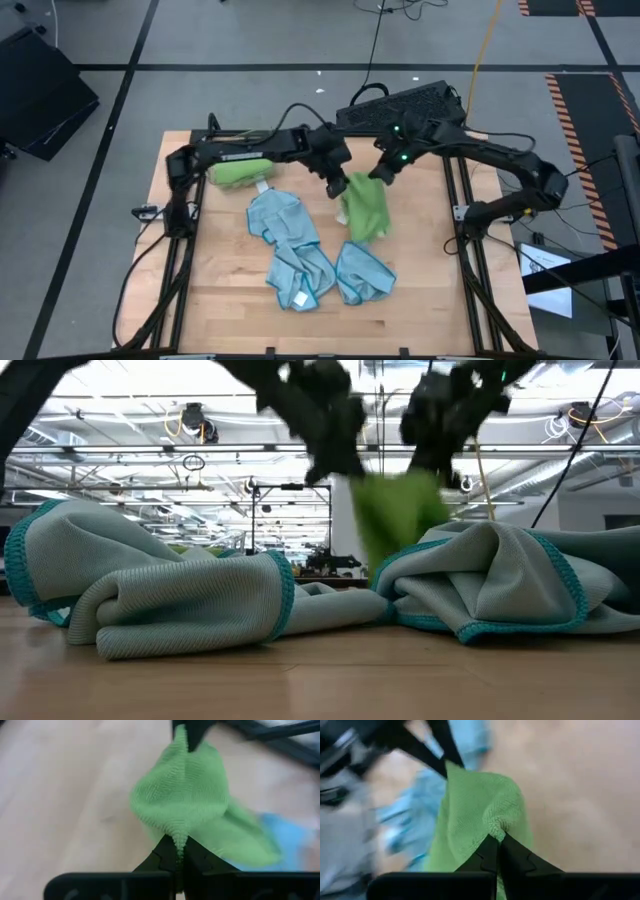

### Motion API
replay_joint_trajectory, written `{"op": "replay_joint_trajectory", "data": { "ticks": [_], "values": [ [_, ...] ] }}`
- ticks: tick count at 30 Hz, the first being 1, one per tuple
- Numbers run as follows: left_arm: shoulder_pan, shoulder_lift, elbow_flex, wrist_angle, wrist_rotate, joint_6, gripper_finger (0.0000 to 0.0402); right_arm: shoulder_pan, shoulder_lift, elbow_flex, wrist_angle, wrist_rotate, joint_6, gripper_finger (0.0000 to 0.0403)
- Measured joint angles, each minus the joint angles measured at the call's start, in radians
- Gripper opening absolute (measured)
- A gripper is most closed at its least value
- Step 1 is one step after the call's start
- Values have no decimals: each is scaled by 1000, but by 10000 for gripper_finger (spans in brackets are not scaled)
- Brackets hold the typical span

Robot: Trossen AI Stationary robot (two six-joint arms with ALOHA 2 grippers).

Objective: Fold microfiber towels
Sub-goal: Fold the green microfiber cloth

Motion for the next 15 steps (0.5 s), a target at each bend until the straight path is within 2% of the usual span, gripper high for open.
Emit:
{"op": "replay_joint_trajectory", "data": {
  "ticks": [4,6,10,15],
  "values": [
    [64,84,-2,5,-66,-4,4,-56,99,-88,157,168,-34,0],
    [86,108,-2,2,-69,-3,5,-90,135,-96,192,197,-54,0],
    [92,108,-1,7,-73,28,4,-128,151,-95,180,163,-78,0],
    [45,89,0,10,-53,61,6,-113,109,-95,130,77,-122,0]
  ]
}}
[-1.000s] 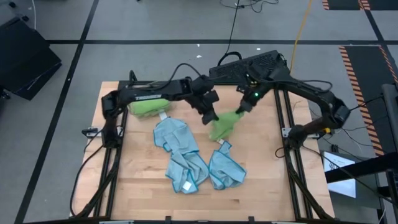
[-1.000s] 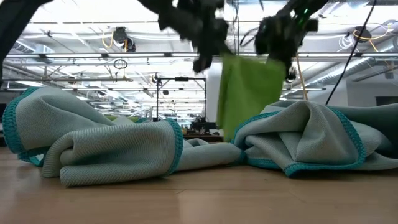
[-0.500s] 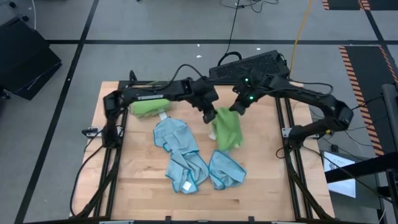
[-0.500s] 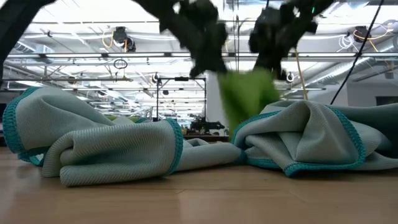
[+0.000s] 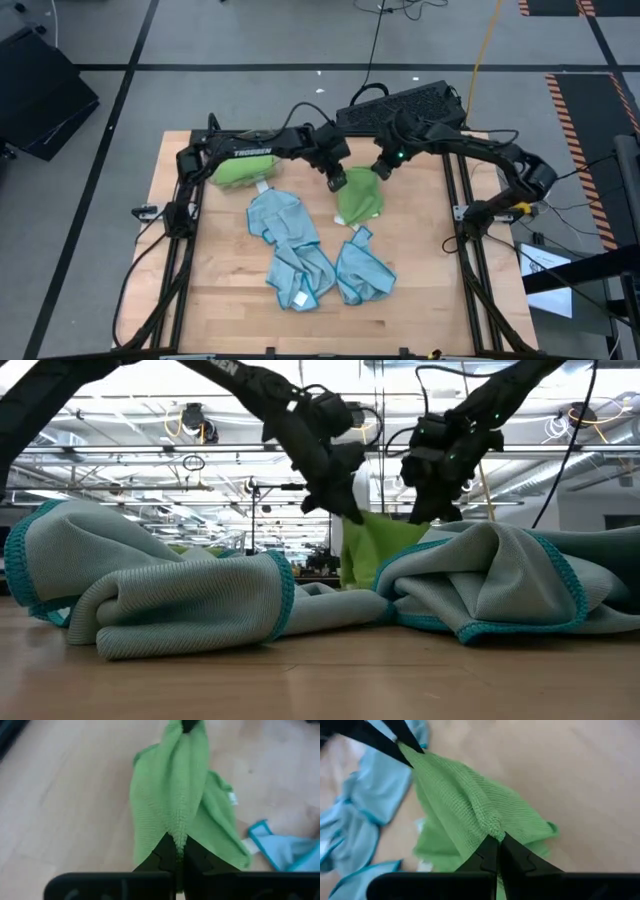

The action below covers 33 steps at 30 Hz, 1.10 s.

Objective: Fold microfiber towels
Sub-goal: Fold the green microfiber cloth

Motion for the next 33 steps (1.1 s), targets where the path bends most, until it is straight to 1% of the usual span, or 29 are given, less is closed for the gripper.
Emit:
{"op": "replay_joint_trajectory", "data": {
  "ticks": [3,8,10,14,18,23,26,29,31,33],
  "values": [
    [-56,1,0,-20,10,19,7,22,-25,0,-26,-33,-11,0],
    [-127,1,0,-6,-3,13,4,36,-43,0,-69,-39,-30,0],
    [-139,-3,0,-12,-25,-6,9,37,-45,0,-76,-39,-57,0],
    [-158,-12,0,-23,-128,-22,7,44,-45,-27,-57,-36,-82,0],
    [-174,0,0,-40,-134,-15,5,76,-56,-113,-46,-41,-19,0],
    [-208,32,-16,-26,-115,8,12,146,-59,-230,67,-46,50,0],
    [-218,42,-28,-24,-113,19,9,178,-54,-281,180,-33,94,1],
    [-221,52,-33,-35,-114,7,7,193,-53,-308,232,-12,137,5],
    [-221,67,-34,-27,-113,-3,16,198,-51,-316,246,-3,139,9],
    [-220,72,-34,-21,-105,-12,35,197,-51,-323,231,-8,140,17]
  ]
}}
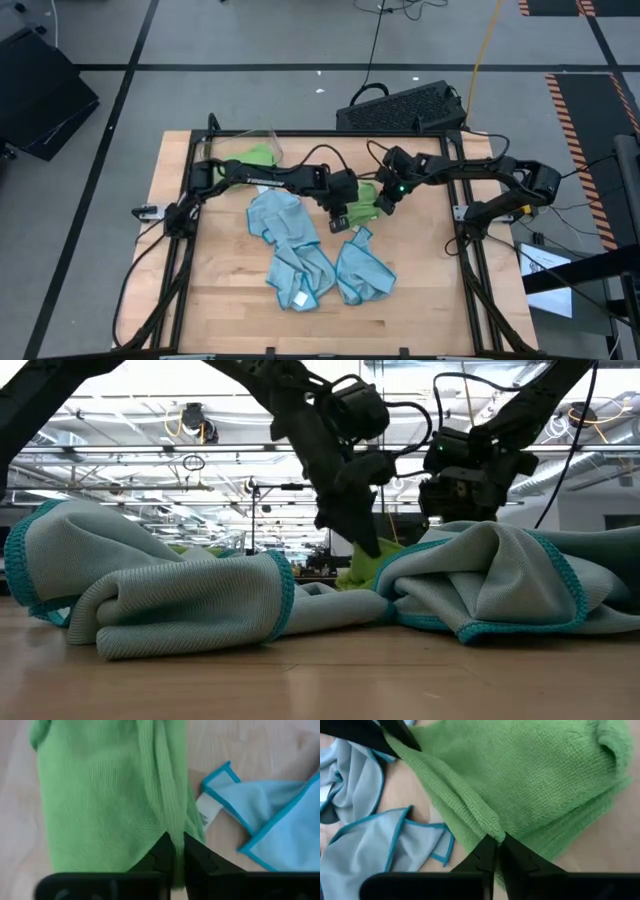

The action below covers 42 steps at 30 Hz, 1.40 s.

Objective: Fold microfiber towels
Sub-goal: Fold the green microfiber cloth, then stack the folded green microfiber cloth on top of the green microfiber cloth on the transparent bin

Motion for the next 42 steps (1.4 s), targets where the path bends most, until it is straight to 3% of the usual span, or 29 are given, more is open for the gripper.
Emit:
{"op": "replay_joint_trajectory", "data": {
  "ticks": [6,11,19,27,31,36,42],
  "values": [
    [11,-14,0,-30,115,-126,140,0,-13,-7,-45,-28,46,78],
    [44,-103,10,-62,128,-239,234,-22,-92,8,-169,-28,77,144],
    [175,-148,13,-9,115,-313,293,-83,-213,8,-315,-21,192,210],
    [233,-134,12,11,185,-267,288,-85,-254,9,-351,-28,469,232],
    [214,-134,12,1,195,-254,253,-84,-257,9,-335,-5,540,244],
    [177,-134,12,-7,96,-239,201,-80,-239,9,-282,28,630,267],
    [170,-134,12,-19,119,-287,142,-62,-161,9,-231,25,688,304]
  ]
}}
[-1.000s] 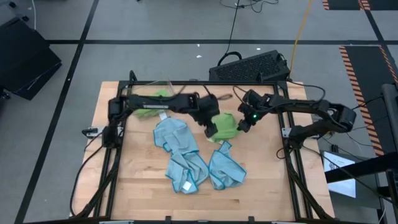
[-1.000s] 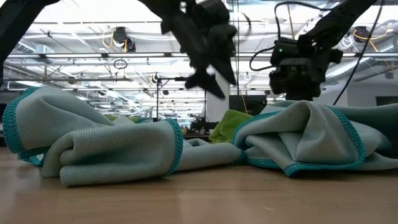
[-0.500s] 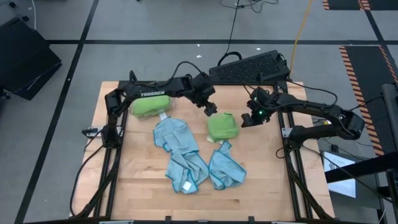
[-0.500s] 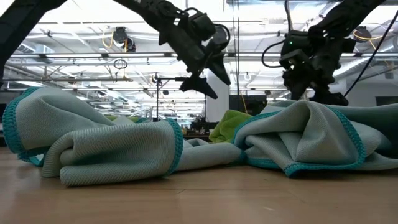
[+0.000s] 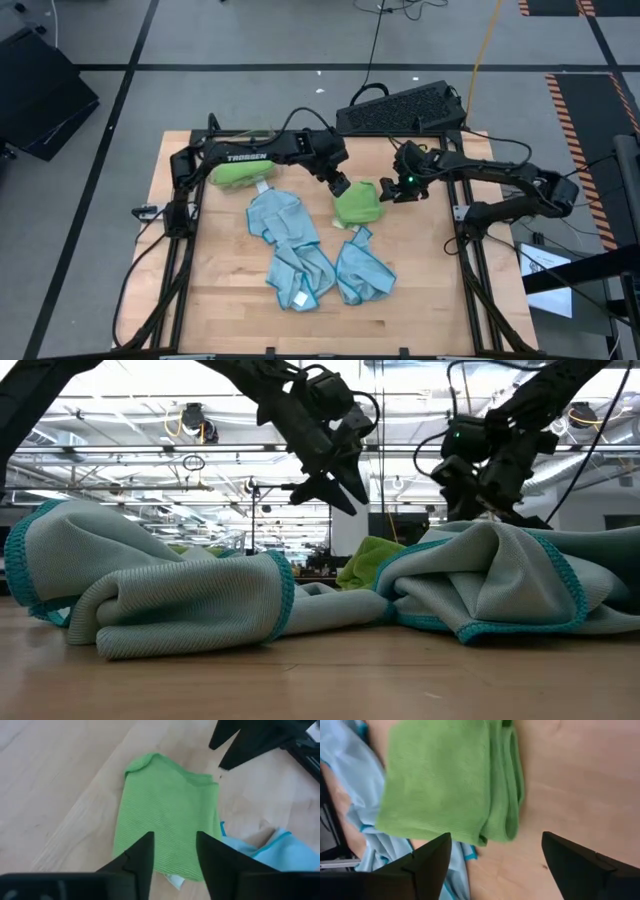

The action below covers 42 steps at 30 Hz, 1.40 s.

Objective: Fold microfiber towels
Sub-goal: Stack the folded green microfiber cloth on top of the green microfiber cloth on the transparent bin

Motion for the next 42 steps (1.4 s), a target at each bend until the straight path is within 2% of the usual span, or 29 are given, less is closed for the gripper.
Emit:
{"op": "replay_joint_trajectory", "data": {
  "ticks": [4,8,15,18,22,30,37,42],
  "values": [
    [-10,0,0,1,-1,78,104,3,57,0,-25,-26,65,322],
    [-24,27,2,52,-80,172,68,0,93,0,-18,-28,85,339],
    [-36,122,-2,110,-49,109,7,-18,178,0,113,-27,57,350],
    [-58,146,0,128,-50,100,6,-19,229,0,195,-30,53,350],
    [-86,191,-1,158,-53,76,10,-23,271,3,219,-36,43,350],
    [-94,240,-1,135,-79,7,9,-9,282,2,251,-19,-33,344],
    [-92,239,0,165,-70,56,7,17,335,1,396,-9,-11,316],
    [-92,239,0,165,-53,67,3,18,376,2,455,-42,-4,313]
  ]
}}
